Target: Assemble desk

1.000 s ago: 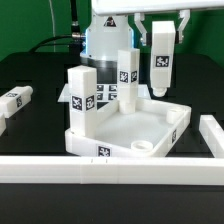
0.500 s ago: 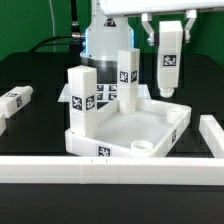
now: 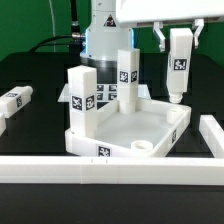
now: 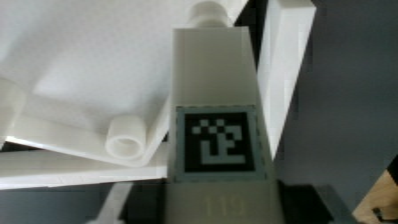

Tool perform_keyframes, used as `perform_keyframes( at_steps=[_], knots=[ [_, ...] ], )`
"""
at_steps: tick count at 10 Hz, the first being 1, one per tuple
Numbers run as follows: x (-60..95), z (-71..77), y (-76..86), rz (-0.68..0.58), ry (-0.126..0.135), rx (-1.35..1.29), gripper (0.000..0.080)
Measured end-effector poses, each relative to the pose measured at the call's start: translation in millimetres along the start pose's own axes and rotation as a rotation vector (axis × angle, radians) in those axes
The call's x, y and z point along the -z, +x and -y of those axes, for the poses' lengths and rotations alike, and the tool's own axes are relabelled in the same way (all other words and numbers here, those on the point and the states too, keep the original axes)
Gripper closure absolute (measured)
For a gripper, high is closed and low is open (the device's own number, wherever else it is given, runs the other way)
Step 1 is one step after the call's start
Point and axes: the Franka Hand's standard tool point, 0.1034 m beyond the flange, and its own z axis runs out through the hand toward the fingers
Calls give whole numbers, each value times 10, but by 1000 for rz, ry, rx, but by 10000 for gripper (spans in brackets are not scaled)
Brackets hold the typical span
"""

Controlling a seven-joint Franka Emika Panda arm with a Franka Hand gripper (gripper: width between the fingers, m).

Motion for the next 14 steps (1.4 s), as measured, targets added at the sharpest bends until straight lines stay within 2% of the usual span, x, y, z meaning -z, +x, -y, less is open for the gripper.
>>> perform_keyframes(
  at_steps=[3,5,9,14],
  knots=[
    [11,8,-9,-35,-1,0,509],
    [2,130,-129,-48,5,21,509],
    [-33,132,-281,-30,1,37,509],
    [-85,92,-335,-16,-9,55,509]
  ],
)
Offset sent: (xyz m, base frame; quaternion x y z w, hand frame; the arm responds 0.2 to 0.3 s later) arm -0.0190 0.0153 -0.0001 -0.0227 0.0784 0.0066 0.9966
